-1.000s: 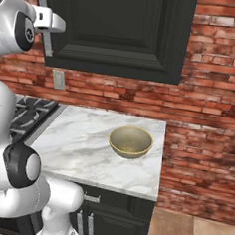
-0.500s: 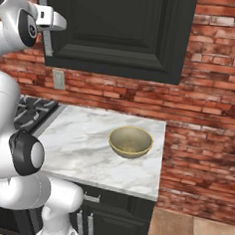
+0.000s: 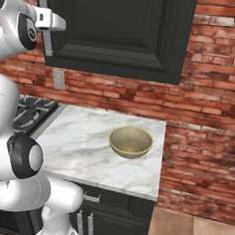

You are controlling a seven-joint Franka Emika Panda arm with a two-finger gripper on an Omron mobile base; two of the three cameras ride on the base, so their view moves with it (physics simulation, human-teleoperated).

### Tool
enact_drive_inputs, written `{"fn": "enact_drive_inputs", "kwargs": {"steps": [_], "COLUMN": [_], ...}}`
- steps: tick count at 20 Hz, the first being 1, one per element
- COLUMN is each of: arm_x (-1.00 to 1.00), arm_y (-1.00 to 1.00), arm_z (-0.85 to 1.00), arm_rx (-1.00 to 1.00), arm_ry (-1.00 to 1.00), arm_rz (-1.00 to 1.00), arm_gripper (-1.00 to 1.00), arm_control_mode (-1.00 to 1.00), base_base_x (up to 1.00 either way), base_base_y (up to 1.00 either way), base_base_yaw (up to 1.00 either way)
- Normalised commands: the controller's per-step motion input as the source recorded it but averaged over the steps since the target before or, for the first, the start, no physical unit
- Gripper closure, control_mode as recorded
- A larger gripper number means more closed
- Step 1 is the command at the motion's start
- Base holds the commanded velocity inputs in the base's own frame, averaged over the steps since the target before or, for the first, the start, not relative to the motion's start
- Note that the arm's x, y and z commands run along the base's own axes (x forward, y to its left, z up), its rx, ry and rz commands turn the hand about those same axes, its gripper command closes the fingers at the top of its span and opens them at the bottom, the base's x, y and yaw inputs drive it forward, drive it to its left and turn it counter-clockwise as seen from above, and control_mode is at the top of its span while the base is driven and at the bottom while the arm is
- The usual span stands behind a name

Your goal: Open the cabinet and setup a tea strainer by placing it in the bowl upright.

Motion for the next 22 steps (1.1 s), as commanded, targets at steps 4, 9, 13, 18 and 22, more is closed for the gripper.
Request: {"fn": "enact_drive_inputs", "kwargs": {"steps": [4, 9, 13, 18, 22], "arm_x": [0.37, 0.44, 0.3, -0.1, -0.79], "arm_y": [0.0, 0.0, 0.0, 0.0, -0.09], "arm_z": [-0.16, -0.05, 0.0, 0.0, 0.04], "arm_rx": [0.0, 0.0, 0.0, 0.0, 0.0], "arm_ry": [-0.08, -0.02, 0.0, 0.01, -0.03], "arm_rz": [0.02, 0.06, 0.08, 0.06, 0.03], "arm_gripper": [1.0, 1.0, 1.0, 1.0, 1.0], "arm_control_mode": [-1.0, -1.0, -1.0, -1.0, -1.0], "base_base_x": [0.0, 0.0, 0.0, 0.0, 0.0], "base_base_y": [0.0, 0.0, 0.0, 0.0, 0.0], "base_base_yaw": [0.0, 0.0, 0.0, 0.0, 0.0]}}
